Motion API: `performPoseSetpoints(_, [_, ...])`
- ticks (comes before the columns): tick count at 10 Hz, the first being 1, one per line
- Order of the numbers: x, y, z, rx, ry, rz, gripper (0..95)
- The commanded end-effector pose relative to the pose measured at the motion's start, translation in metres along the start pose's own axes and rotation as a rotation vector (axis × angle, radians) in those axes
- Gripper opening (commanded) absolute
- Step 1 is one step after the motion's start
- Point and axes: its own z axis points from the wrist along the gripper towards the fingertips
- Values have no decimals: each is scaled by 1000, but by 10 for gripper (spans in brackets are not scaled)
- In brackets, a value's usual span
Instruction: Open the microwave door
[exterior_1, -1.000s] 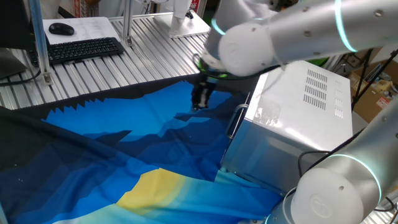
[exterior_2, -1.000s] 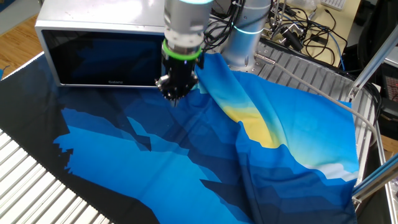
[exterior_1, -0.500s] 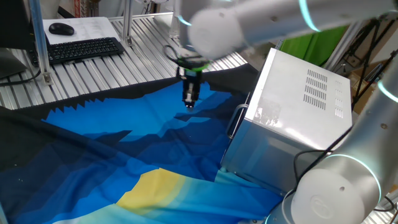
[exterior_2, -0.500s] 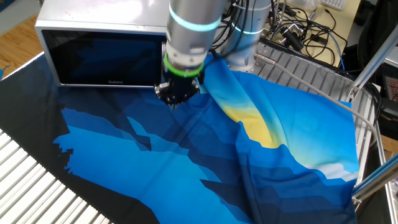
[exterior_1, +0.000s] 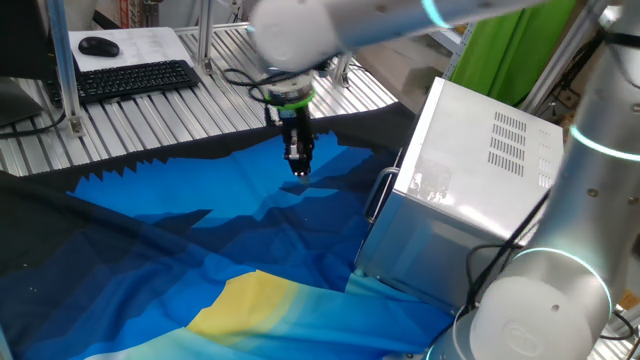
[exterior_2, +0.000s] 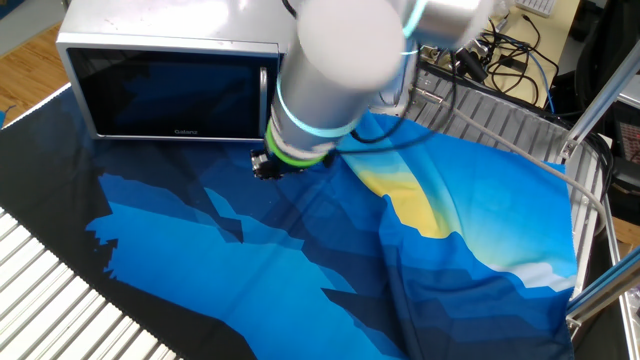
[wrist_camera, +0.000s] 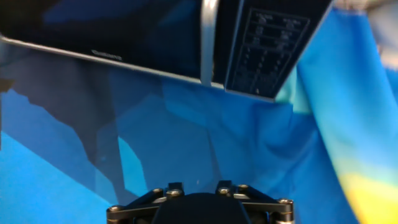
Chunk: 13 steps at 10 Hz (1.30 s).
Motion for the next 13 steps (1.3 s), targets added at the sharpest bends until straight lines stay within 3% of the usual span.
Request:
performPoseSetpoints(1, [-8, -5, 6, -47, -28, -103, 380])
performPoseSetpoints(3, [-11, -1, 6, -52, -36, -112, 380])
performPoseSetpoints(5, [-20, 5, 1, -49, -22, -113, 380])
performPoseSetpoints(9, [-20, 7, 5, -46, -19, -79, 380])
performPoseSetpoints(10, [-20, 7, 5, -34, -2, -90, 380])
performPoseSetpoints(11, [-20, 7, 5, -3, 15, -99, 380])
performPoseSetpoints(13, [-20, 7, 5, 1, 17, -94, 380])
